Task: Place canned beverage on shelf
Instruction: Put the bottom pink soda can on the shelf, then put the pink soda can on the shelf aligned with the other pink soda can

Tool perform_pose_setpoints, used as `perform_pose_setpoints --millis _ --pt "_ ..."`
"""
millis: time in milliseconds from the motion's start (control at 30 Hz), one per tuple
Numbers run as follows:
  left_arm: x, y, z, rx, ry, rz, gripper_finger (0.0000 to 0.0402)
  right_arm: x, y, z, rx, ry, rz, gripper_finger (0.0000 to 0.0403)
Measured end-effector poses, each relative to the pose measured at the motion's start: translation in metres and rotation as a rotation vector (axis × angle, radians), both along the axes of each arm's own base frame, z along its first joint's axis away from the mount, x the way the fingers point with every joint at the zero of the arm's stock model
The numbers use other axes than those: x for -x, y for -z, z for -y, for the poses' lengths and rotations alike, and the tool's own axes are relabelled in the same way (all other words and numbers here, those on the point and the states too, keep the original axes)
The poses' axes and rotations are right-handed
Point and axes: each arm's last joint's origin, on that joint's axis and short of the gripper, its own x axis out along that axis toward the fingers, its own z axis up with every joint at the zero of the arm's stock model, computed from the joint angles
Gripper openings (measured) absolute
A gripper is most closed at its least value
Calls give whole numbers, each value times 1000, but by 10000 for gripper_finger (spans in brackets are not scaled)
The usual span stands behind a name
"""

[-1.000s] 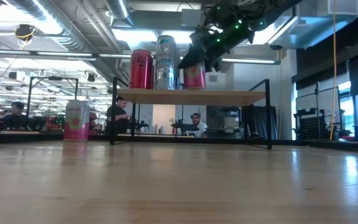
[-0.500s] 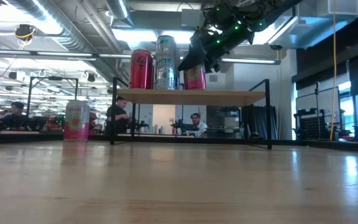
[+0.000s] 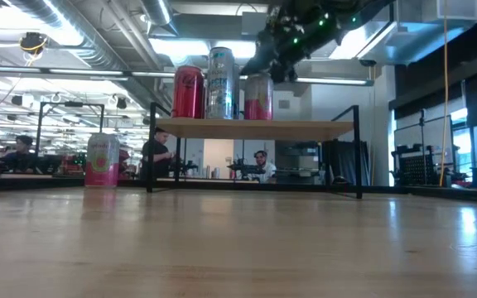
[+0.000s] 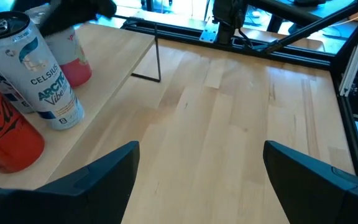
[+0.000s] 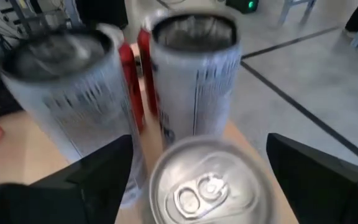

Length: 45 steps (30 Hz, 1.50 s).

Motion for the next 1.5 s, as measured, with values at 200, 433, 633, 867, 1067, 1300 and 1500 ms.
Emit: perform_pose_setpoints --millis 200,433,633,867,1067,1300,1500 --pt "0 0 1 16 14 -2 330 12 -39 -7 -1 6 -3 350" --pt "-3 3 6 83 82 -30 330 44 -73 -41 -227 -87 -167 350" --pt "-14 12 12 68 97 -75 330 74 -79 -97 -258 -116 -223 351" --pt "-23 16 9 57 60 -83 330 70 -25 -118 -219 -216 -102 351" --pt "-27 15 -3 116 -39 -49 330 50 21 -101 -159 -298 6 351" --pt "-30 14 -14 202 -191 12 330 36 49 -74 -78 -289 -49 351" --pt "-31 12 -23 244 -319 75 330 42 48 -76 -111 -337 -72 351"
